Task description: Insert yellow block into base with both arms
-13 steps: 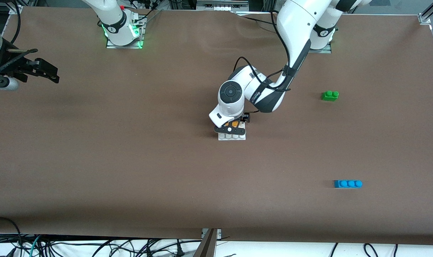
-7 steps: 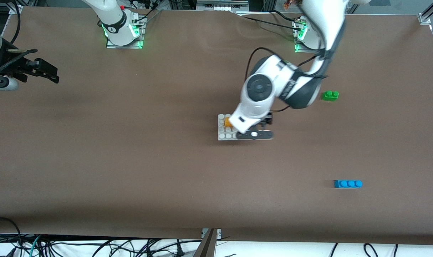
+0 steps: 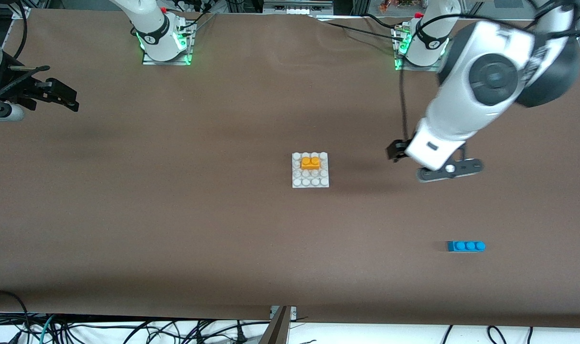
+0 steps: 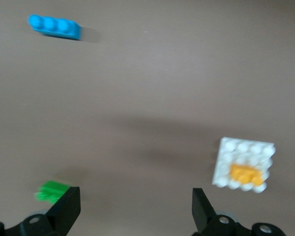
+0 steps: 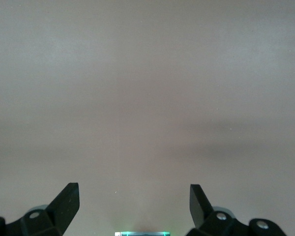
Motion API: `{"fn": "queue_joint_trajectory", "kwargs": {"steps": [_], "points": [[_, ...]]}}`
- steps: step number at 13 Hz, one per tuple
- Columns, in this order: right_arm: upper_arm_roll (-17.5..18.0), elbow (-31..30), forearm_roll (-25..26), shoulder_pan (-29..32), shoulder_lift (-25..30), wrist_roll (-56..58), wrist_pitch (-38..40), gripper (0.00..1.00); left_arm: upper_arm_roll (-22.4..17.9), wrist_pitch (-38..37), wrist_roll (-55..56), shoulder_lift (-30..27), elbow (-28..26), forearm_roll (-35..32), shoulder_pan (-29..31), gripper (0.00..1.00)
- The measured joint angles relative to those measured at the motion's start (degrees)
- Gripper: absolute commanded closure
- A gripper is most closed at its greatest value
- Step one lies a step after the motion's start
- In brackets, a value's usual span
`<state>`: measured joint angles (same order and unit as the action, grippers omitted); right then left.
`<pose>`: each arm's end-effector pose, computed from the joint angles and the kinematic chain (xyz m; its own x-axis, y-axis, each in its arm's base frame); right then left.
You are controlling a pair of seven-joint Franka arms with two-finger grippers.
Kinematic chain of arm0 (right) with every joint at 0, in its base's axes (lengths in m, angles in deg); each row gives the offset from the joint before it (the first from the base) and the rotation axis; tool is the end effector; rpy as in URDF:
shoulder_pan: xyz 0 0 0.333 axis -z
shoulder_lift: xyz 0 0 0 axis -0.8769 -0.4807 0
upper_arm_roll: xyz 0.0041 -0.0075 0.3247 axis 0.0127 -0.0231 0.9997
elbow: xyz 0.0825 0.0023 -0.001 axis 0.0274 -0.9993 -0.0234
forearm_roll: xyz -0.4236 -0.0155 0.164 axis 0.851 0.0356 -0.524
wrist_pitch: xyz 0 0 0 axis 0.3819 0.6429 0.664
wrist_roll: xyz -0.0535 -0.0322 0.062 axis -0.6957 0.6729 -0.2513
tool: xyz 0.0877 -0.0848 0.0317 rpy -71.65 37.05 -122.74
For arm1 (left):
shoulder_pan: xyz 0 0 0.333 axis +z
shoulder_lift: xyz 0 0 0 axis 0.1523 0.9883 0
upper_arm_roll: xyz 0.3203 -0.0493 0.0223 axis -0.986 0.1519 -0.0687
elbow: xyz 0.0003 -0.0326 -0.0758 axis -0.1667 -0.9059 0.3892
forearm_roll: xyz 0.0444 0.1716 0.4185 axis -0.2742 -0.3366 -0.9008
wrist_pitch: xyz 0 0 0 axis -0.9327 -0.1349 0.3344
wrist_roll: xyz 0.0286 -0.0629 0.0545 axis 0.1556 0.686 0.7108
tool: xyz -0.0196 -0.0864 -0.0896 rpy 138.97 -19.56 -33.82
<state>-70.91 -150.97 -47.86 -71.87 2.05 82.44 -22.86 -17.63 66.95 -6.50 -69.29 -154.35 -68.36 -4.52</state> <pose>0.6060 0.0224 0.5981 0.9972 -0.0053 -0.0747 -0.0028 -0.9994 0.0336 0.6669 -0.2111 0.5097 0.9853 0.1424 -0.0939 0.1367 -0.9885 -0.0644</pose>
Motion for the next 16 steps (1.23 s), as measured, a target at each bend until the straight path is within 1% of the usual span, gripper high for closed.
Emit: {"fn": "queue_joint_trajectory", "kwargs": {"steps": [2, 4, 5, 6, 9, 10, 12, 16], "points": [[0.00, 0.01, 0.00, 0.00, 0.00, 0.00, 0.00, 0.01, -0.05, -5.69, -5.45, -1.41, 3.25, 1.52, 3.71, 0.00], [0.00, 0.03, 0.00, 0.00, -0.01, 0.00, 0.00, 0.01, -0.11, -7.67, -12.16, -3.94, 3.56, 4.56, 8.37, 0.00], [0.00, 0.05, 0.00, 0.00, 0.00, 0.00, 0.00, 0.01, -0.16, -7.54, -15.23, -5.58, 2.03, 4.89, 10.55, 0.00], [0.01, 0.07, 0.00, 0.00, -0.01, 0.00, -0.01, 0.01, -0.18, -6.18, -16.95, -7.41, -0.77, 4.90, 11.94, 0.00], [0.13, 0.33, 0.00, -0.04, -0.01, 0.00, -0.02, 0.01, -1.61, 2.81, -19.31, -14.00, -13.27, 4.91, 12.65, 0.00], [0.19, 0.41, 0.00, -0.05, -0.01, 0.00, -0.02, 0.01, -1.99, 3.93, -20.26, -15.59, -15.85, 4.91, 12.64, 0.00], [0.20, 0.42, 0.00, -0.04, -0.01, 0.00, -0.02, 0.01, -2.13, 4.16, -21.36, -17.51, -18.14, 4.33, 12.45, 0.00], [0.17, 0.43, 0.00, -0.03, -0.01, 0.00, -0.02, 0.01, -2.12, 2.76, -21.55, -18.05, -18.72, 3.31, 11.65, 0.00]]}}
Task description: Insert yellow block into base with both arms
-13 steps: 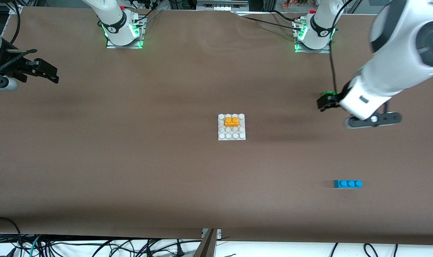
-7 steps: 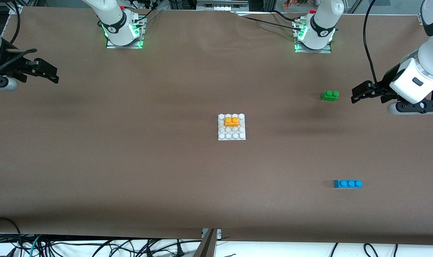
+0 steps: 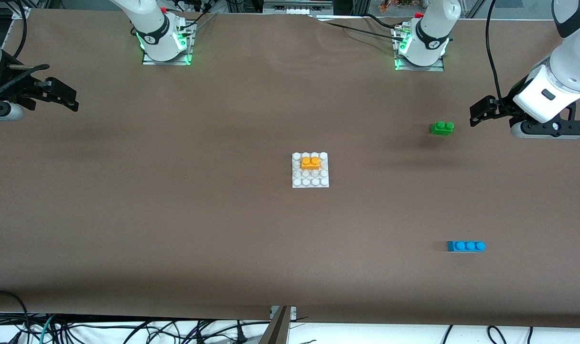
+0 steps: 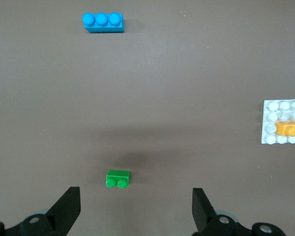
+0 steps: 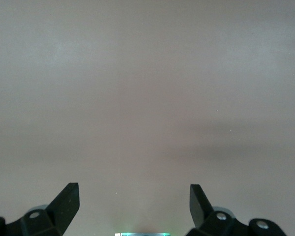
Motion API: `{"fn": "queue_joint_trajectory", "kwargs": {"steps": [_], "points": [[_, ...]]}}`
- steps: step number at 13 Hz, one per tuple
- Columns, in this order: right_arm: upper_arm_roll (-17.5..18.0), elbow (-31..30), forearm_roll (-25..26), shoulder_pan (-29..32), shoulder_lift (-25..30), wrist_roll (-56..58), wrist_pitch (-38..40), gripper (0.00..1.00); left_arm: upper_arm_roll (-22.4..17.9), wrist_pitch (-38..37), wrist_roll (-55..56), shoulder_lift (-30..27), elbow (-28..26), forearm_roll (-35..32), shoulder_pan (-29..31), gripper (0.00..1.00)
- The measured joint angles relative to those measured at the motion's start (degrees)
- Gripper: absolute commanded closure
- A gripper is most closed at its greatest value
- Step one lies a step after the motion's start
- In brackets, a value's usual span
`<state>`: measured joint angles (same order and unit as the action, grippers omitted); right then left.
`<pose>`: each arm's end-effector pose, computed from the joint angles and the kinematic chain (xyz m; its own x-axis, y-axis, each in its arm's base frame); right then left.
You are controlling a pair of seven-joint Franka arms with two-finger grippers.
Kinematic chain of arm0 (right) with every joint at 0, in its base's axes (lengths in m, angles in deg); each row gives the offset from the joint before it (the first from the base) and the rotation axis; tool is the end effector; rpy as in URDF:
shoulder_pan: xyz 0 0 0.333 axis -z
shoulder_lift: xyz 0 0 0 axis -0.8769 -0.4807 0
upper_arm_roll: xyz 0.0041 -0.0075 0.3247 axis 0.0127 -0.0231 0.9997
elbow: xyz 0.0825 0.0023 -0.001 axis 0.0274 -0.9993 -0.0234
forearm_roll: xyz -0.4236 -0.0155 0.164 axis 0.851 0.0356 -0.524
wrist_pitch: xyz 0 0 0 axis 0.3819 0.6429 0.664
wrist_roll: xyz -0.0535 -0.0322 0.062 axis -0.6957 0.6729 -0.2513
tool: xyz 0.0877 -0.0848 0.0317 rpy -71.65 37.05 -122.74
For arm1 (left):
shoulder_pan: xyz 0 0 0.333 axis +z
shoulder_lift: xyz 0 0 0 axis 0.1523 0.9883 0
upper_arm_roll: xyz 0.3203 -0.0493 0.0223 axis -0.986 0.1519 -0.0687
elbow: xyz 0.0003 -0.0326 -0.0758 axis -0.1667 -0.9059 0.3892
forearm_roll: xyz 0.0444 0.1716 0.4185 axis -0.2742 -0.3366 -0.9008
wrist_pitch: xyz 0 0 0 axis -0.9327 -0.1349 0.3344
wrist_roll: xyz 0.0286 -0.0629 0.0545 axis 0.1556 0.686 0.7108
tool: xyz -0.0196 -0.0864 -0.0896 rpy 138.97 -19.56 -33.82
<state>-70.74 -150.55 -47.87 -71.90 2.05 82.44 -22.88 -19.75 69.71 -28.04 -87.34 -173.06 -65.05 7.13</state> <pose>0.6064 0.0246 0.6020 0.9978 -0.0018 -0.0670 0.0005 -0.9995 0.0331 0.6050 -0.0533 0.5459 0.9969 0.0069 -0.0785 0.0074 -0.9999 0.0068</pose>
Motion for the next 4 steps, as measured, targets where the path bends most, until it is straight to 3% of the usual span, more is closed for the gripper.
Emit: {"fn": "queue_joint_trajectory", "kwargs": {"steps": [4], "points": [[0.00, 0.00, 0.00, 0.00, 0.00, 0.00, 0.00, 0.01, -0.21, -0.62, -0.04, 0.00, 0.00, -0.21, -0.03, 0.00]]}}
